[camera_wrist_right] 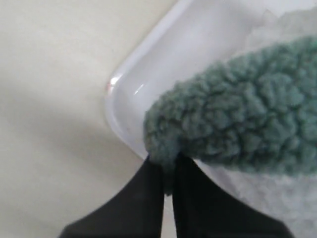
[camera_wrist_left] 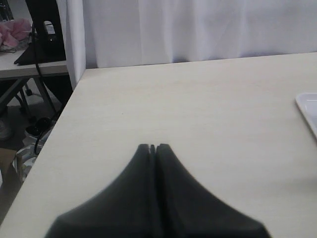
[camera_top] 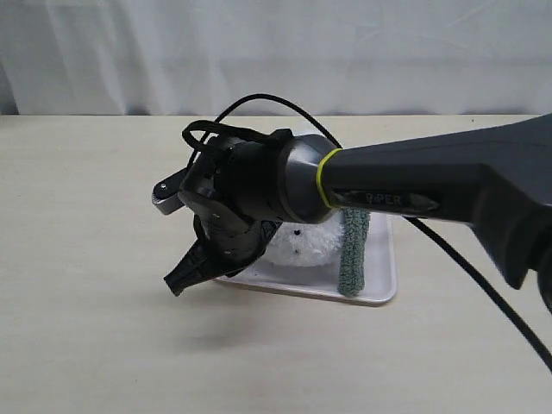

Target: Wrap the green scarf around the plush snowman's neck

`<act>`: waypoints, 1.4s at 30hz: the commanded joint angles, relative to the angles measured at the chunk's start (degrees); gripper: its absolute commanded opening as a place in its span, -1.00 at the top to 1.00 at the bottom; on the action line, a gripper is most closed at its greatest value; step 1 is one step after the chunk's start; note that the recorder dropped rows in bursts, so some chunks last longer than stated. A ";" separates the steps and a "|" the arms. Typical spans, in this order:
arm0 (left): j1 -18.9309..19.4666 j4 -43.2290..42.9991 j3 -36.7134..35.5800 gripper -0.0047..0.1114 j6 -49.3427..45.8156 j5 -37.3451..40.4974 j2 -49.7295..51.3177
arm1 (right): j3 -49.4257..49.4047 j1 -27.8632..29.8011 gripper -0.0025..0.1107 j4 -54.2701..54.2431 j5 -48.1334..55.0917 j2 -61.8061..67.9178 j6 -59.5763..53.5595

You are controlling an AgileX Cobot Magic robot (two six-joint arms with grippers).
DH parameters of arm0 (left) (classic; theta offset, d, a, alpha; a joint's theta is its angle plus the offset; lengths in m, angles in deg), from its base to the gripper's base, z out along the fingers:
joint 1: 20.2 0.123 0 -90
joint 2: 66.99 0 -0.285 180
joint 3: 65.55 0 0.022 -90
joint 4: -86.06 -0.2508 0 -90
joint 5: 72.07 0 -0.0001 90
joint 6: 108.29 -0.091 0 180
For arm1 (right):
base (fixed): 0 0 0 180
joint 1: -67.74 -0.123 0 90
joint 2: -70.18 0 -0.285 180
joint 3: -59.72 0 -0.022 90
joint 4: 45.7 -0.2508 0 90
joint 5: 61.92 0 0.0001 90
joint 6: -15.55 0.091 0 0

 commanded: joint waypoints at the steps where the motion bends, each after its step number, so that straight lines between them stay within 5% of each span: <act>1: -0.07 0.14 -0.17 0.92 0.14 -0.59 -0.11 | -0.25 -0.96 0.89 -2.97 4.77 -3.08 -5.06; 15: -0.07 0.14 -0.17 0.92 0.14 -0.59 -0.11 | -0.25 -0.96 0.89 0.12 21.79 -9.91 -7.62; 42: -0.07 0.14 -0.17 0.92 0.14 -0.75 -0.11 | -12.34 -0.96 0.88 7.91 17.58 -8.58 -7.21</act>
